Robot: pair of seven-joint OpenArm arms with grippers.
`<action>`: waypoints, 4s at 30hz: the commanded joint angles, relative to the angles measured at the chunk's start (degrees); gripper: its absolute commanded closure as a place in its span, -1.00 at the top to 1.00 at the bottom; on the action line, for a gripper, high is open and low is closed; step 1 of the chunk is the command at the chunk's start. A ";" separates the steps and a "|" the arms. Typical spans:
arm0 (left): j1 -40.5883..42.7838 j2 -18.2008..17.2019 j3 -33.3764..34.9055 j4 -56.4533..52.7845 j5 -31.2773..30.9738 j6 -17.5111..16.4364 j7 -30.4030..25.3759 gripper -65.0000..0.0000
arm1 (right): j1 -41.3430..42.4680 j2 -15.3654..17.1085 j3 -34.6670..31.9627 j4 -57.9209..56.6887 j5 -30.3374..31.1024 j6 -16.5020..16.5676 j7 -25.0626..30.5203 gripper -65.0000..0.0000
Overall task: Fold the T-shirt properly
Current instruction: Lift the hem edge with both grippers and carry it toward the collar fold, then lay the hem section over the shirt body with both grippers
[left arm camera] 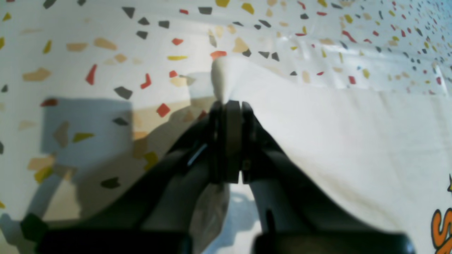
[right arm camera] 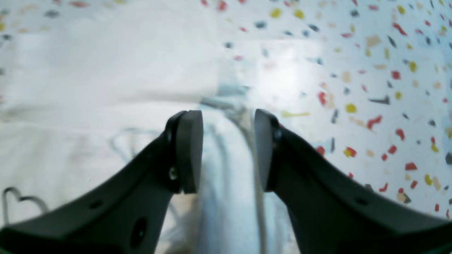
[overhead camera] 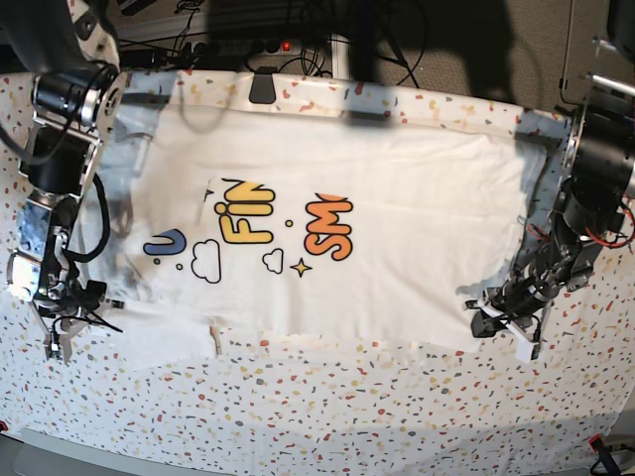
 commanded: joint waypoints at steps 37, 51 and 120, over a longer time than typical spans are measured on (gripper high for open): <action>-2.23 -0.63 -0.13 0.79 -0.63 -0.24 -1.60 -1.00 | 4.11 2.32 0.02 -25.83 -7.19 0.81 25.18 -0.90; -2.21 -0.66 -0.13 0.79 -0.59 -0.24 -4.44 -1.00 | 4.24 2.49 0.02 -22.29 -1.55 3.72 17.16 -1.00; 27.17 -13.40 -23.63 60.72 -4.98 8.55 41.59 -1.00 | -33.75 7.54 0.35 44.06 10.40 11.19 -3.85 -1.00</action>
